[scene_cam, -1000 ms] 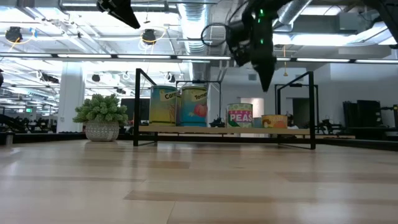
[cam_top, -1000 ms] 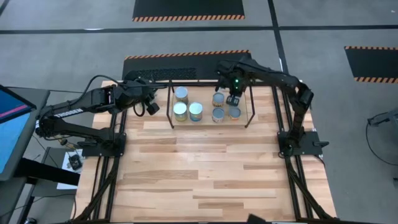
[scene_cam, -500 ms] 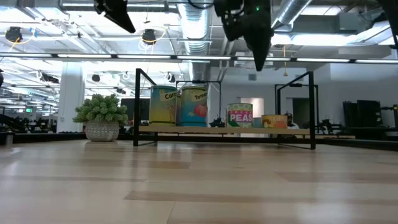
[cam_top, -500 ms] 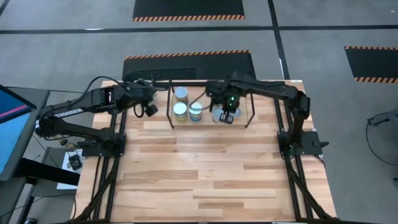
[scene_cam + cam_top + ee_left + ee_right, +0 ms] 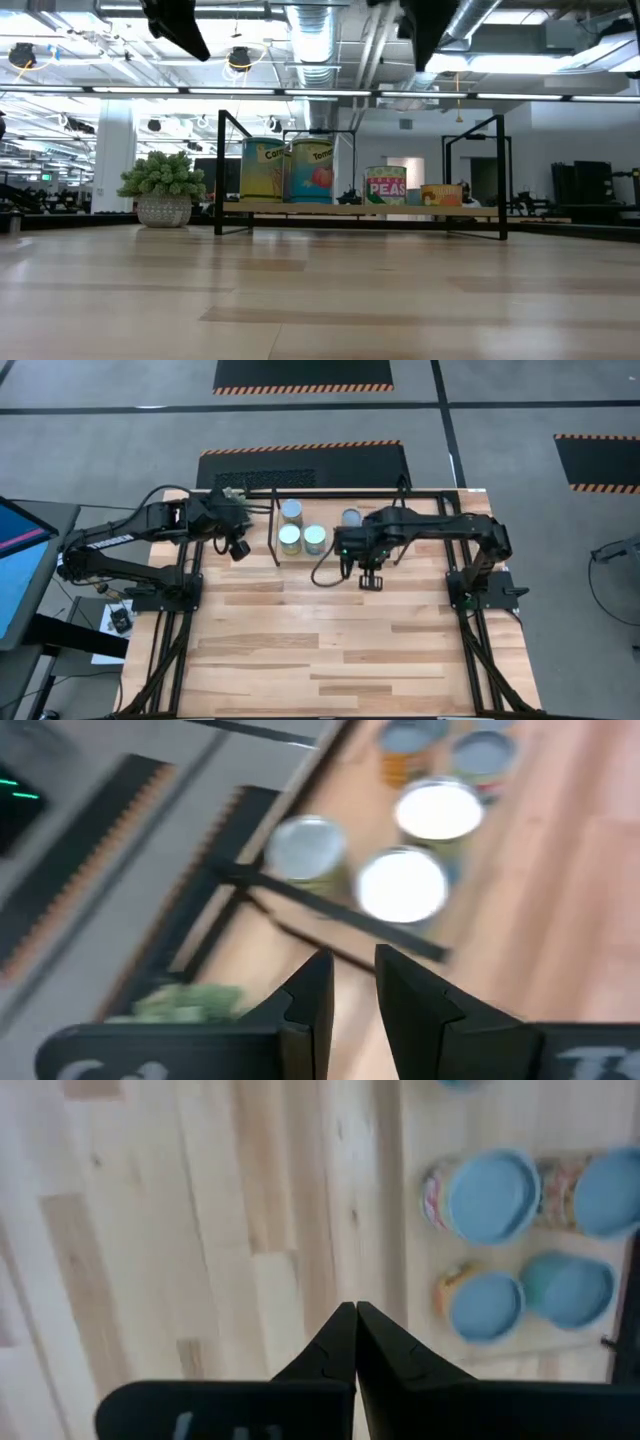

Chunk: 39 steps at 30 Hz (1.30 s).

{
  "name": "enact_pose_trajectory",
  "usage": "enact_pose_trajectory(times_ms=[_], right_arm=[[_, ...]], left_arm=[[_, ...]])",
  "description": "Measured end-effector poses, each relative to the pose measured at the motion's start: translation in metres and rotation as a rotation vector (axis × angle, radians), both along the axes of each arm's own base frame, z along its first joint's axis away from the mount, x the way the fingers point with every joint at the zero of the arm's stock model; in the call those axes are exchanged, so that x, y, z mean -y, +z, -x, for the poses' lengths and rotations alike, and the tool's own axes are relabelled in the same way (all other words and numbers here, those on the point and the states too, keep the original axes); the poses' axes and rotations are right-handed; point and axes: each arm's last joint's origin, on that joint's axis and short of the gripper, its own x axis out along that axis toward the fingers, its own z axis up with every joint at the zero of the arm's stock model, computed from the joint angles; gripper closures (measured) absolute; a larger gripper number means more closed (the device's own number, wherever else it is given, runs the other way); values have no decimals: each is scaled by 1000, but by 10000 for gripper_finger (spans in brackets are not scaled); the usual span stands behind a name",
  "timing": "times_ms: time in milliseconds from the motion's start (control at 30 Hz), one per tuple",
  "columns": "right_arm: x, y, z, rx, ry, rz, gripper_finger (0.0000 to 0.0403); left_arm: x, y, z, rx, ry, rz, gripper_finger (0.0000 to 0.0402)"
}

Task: Pick and place cans onto a shelf
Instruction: Adjust the canned goods on the shelf

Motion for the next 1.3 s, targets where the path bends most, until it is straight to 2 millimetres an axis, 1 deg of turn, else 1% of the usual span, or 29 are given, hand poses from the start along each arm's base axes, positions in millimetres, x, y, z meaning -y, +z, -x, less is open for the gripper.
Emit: enact_pose_trajectory(times_ms=[133,233,333,433,500,633,767,900,967,1167,1233,1300], right_arm=[[-18,12,0,126,-1,-12,375],[-30,23,5,205,-28,-24,373],[-43,36,14,287,-29,-1,374],[-54,49,25,388,23,22,374],[-59,58,30,485,82,19,373],[-61,63,41,632,155,22,371],[-57,50,53,759,164,-33,372],[-56,26,60,885,186,-120,374],[-55,14,65,932,180,-132,373],[-52,-21,71,1029,153,-154,371],[-50,-27,70,1074,146,-158,372],[-49,-32,69,1094,147,-165,373]], left_arm=[[3,-1,-1,33,-44,93,333],[4,-1,-1,52,-41,130,333],[8,3,3,76,-58,140,333],[14,7,9,103,-88,131,333],[17,9,8,125,-101,119,333],[24,12,7,166,-148,106,333],[32,1,4,198,-205,102,333],[41,-16,7,243,-281,128,333],[44,-23,6,315,-303,138,333],[44,-52,10,511,-340,118,333],[43,-58,9,566,-345,112,333],[43,-67,10,568,-341,119,333]])
